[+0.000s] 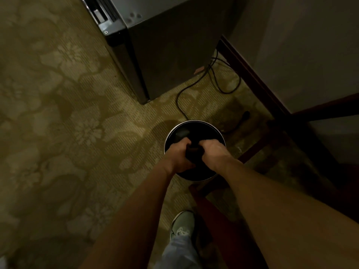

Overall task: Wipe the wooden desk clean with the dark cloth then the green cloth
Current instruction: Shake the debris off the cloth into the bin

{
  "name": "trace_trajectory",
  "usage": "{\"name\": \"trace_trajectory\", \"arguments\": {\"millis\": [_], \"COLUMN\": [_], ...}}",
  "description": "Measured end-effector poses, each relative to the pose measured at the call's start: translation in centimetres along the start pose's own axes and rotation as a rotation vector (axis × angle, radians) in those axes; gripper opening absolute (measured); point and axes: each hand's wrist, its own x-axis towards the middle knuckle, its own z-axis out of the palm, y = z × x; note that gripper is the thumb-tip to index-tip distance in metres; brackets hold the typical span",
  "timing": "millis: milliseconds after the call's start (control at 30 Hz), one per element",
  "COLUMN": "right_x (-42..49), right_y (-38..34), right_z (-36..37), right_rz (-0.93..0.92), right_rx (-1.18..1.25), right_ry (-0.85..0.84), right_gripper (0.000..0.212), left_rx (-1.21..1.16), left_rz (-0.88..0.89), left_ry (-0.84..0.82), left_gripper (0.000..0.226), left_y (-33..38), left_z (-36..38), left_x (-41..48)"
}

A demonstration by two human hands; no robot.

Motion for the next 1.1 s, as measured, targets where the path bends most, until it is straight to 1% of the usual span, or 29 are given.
{"name": "trace_trajectory", "arguments": {"millis": [33, 100, 167, 233, 300, 333, 400, 433, 467, 500, 533, 567, 600, 667, 733, 800, 900, 1100], "right_x": [-0.5, -1.3, -2.0, -2.7, -3.4, -3.7, -4.2, -4.4, -4.6, -4.7, -5.0, -5.5, -6.0, -7.3, -8.9, -10.9, -15.0, -25.1], "right_y": [-0.1, -0.3, -0.6, -1.1, -1.5, -1.6, -1.8, -1.7, -1.6, -1.5, -1.4, -1.2, -1.0, -0.7, -0.5, -0.9, -1.4, -0.4], "right_z": [-0.7, -1.8, -2.6, -3.1, -3.4, -3.5, -3.6, -3.7, -3.9, -4.2, -4.5, -4.8, -5.1, -5.8, -7.0, -9.0, -13.1, -23.5], "right_rz": [-0.001, -0.02, -0.046, -0.047, -0.026, -0.019, -0.043, -0.067, -0.081, -0.085, -0.08, -0.075, -0.076, -0.095, -0.104, -0.103, -0.087, -0.06], "right_rx": [0.024, 0.035, -0.017, -0.081, -0.088, -0.071, -0.013, 0.01, 0.02, 0.018, 0.008, -0.007, -0.021, -0.048, -0.058, -0.014, 0.081, 0.343], "right_ry": [-0.002, 0.025, 0.05, 0.037, 0.037, 0.075, 0.261, 0.37, 0.449, 0.48, 0.471, 0.456, 0.45, 0.428, 0.405, 0.413, 0.462, 0.607], "right_gripper": [0.035, 0.033, 0.033, 0.036, 0.037, 0.037, 0.034, 0.03, 0.027, 0.024, 0.021, 0.02, 0.02, 0.019, 0.019, 0.019, 0.017, 0.027], "left_rx": [0.072, 0.174, 0.179, 0.165, 0.011, -0.068, -0.123, -0.126, -0.108, -0.068, -0.01, 0.059, 0.126, 0.217, 0.198, 0.167, 0.114, -0.117], "left_rz": [-0.008, -0.084, -0.158, -0.165, -0.093, -0.022, 0.12, 0.179, 0.232, 0.269, 0.275, 0.256, 0.225, 0.138, 0.015, -0.09, -0.102, -0.104], "left_ry": [-0.018, -0.004, 0.061, 0.136, 0.264, 0.333, 0.461, 0.488, 0.468, 0.409, 0.327, 0.251, 0.21, 0.225, 0.221, 0.19, 0.206, 0.027], "left_gripper": [0.059, 0.047, 0.044, 0.04, 0.03, 0.022, 0.014, 0.016, 0.023, 0.036, 0.048, 0.056, 0.056, 0.04, 0.031, 0.028, 0.029, 0.02], "left_y": [-0.2, -0.5, -0.9, -0.9, -0.6, -0.3, 0.5, 0.9, 1.1, 1.1, 0.8, 0.7, 0.6, 0.8, 2.5, 4.9, 9.1, 20.3], "left_z": [-0.1, -0.2, -0.2, -0.1, 0.2, 0.4, 0.6, 0.7, 0.6, 0.5, 0.4, 0.3, 0.1, -0.4, -1.2, -2.6, -5.2, -10.8], "left_x": [-0.4, -1.3, -1.9, -2.3, -2.6, -2.8, -2.9, -3.0, -3.0, -2.8, -2.7, -2.8, -3.0, -3.6, -4.9, -6.8, -9.8, -16.1]}}
